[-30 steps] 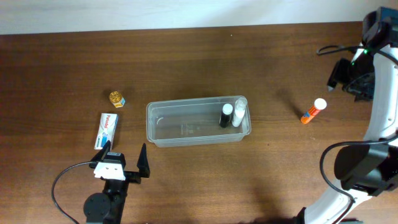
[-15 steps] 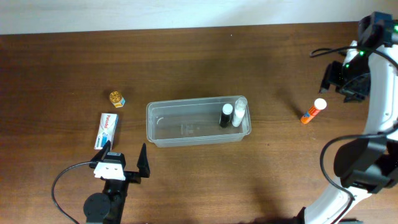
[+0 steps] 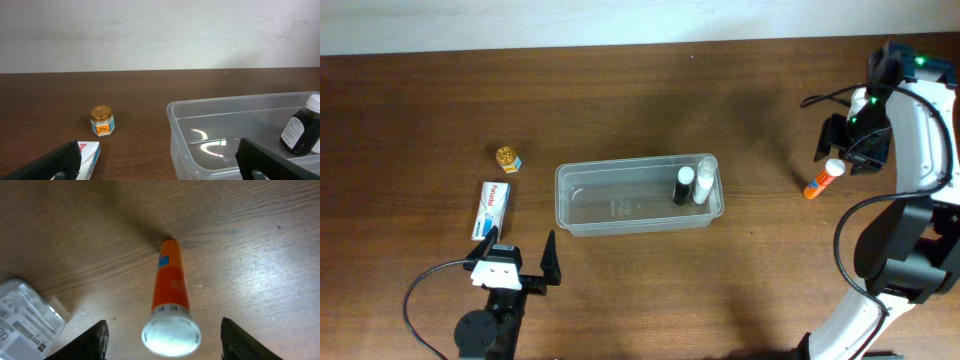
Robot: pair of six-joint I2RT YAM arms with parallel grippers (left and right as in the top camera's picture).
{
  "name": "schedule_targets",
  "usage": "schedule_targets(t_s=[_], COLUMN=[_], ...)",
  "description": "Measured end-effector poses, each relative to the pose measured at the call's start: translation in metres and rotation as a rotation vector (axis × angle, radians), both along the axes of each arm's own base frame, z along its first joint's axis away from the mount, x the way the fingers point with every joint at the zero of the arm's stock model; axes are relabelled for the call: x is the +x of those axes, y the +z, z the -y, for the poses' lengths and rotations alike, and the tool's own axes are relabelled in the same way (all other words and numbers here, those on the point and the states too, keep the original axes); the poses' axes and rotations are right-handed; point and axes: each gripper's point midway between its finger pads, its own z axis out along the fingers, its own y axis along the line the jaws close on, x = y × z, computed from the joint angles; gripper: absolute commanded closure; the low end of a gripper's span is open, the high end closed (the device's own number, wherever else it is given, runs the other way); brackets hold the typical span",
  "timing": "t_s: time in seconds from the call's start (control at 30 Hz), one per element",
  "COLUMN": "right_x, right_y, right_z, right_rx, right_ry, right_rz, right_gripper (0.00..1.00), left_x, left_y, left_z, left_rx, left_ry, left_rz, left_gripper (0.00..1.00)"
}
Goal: Pack container
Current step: 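Move the right gripper to the orange tube and grasp it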
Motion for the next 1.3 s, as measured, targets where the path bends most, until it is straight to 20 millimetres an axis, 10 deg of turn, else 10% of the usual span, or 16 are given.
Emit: schedule_targets(t_s=[1.3], right_x=[-0.016], right_y=[-0.035], right_z=[-0.004], right_rx=[0.020], right_ry=[0.051], right_rz=[-0.060], right_gripper=[0.85], left_x=[0.000], left_y=[0.000], left_z=[0.000], left_rx=[0.000], left_ry=[0.000], left_rz=[0.000], left_gripper=[0.01])
